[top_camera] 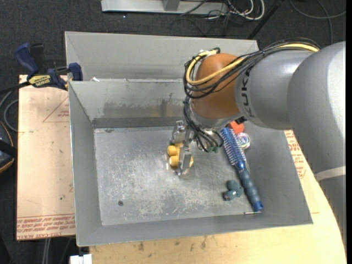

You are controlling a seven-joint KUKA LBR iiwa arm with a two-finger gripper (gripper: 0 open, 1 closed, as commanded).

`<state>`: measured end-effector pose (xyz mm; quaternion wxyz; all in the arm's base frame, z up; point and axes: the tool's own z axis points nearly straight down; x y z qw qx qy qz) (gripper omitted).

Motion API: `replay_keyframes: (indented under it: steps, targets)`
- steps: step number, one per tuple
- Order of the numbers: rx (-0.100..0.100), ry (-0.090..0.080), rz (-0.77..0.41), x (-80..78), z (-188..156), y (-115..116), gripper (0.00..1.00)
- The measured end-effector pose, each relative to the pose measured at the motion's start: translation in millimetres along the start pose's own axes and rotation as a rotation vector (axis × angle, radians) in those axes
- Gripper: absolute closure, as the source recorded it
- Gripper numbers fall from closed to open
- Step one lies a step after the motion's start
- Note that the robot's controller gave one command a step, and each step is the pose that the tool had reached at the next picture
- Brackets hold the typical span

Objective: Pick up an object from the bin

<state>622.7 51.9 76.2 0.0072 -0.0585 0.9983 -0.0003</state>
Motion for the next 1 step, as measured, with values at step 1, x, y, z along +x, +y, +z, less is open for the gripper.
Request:
replay_keyframes:
  steps: [1]
  targets:
    - [-0.001,0.001,0.030,-12.3,-135.4,-10.1,1.00]
